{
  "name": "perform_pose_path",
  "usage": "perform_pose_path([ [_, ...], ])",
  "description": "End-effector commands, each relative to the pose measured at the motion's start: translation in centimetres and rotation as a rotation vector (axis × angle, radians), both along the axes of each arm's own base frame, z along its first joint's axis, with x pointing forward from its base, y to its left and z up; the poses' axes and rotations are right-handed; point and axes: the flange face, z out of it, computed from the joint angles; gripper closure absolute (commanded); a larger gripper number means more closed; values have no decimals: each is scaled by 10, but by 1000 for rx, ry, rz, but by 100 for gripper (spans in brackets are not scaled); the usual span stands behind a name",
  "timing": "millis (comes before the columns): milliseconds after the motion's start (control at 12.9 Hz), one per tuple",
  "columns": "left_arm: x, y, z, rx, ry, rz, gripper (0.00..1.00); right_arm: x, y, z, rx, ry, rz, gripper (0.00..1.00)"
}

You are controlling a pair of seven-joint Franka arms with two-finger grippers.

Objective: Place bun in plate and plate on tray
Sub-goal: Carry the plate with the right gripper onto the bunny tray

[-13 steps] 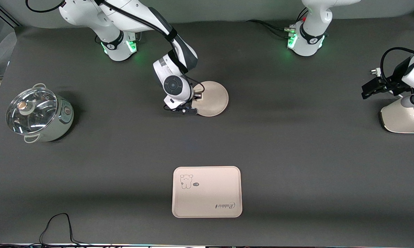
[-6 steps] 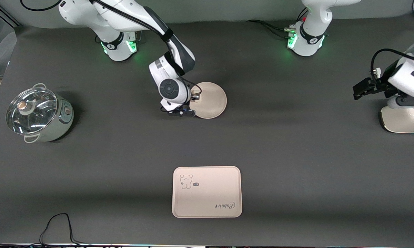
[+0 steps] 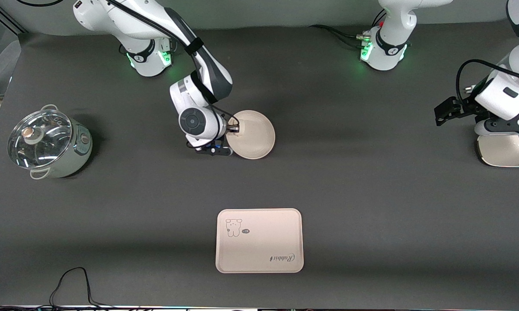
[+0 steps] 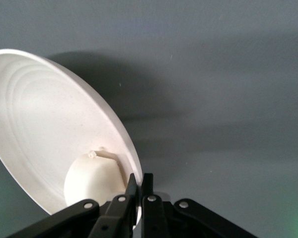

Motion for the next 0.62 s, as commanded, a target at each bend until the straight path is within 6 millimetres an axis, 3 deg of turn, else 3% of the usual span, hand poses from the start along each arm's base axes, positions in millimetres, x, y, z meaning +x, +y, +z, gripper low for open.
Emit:
perform_pose_path([
  [0,4,-1,13,7,-32,-18,0,41,-17,44,51,-7,-5,100],
  [155,7,-5,25,6,-71,-28,0,76,-37,73,86,-38,-44,100],
  [309,13,-2,21,2,-84,-21,0,113,-62,96,131,-90,-86,100],
  [387,14,2,19,-1,-82,-15,0,131,-67,100,147,-113,-108,100],
  [541,15,4,18,-6,-77,-10,0,166,-53,107,206,-156,-144,100],
])
